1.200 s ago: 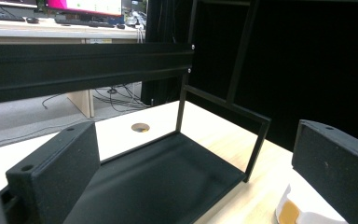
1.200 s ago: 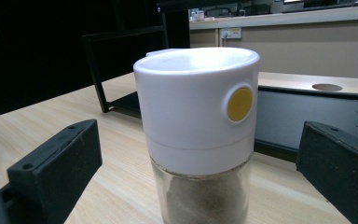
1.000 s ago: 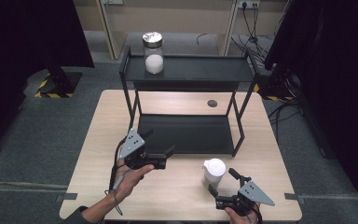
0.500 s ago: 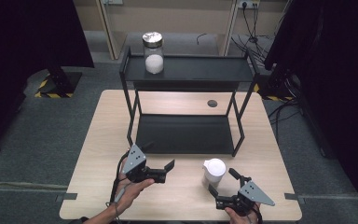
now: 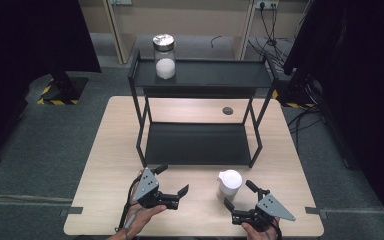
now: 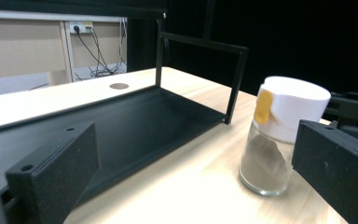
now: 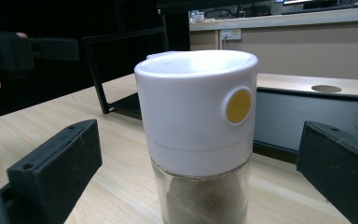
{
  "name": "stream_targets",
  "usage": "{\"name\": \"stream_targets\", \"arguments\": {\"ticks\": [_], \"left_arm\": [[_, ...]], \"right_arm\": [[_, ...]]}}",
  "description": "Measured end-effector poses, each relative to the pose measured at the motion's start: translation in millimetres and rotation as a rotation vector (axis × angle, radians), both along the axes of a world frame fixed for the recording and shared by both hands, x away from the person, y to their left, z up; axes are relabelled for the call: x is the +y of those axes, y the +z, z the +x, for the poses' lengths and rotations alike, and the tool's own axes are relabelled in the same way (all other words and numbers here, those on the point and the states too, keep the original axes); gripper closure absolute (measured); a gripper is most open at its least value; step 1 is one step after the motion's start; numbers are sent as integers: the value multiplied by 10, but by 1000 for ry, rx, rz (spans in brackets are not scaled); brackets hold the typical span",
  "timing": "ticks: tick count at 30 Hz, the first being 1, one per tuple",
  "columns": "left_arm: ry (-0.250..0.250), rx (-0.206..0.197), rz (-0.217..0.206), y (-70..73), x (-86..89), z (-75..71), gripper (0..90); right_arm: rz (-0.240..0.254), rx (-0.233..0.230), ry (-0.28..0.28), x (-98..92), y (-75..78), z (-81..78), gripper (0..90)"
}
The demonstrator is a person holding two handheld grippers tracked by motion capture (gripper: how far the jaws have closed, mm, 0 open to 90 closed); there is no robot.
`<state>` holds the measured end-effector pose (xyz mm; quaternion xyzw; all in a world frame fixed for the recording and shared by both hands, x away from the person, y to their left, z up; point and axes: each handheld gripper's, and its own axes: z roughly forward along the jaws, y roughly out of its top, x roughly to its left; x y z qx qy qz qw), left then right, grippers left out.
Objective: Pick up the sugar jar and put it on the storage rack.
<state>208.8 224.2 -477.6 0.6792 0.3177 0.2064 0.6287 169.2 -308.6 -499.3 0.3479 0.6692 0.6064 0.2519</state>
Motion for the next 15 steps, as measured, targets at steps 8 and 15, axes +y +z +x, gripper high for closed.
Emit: {"name": "stream_targets", "arguments": {"ticks": [8,15], "left_arm": [[-39,9,13,-218,44,-5,2],[-45,-12,16,-299,113,-11,2]], "right_arm": [[-4,-2,4,2,2,2,4],[-6,-3,8,5,7,-2,4]]}}
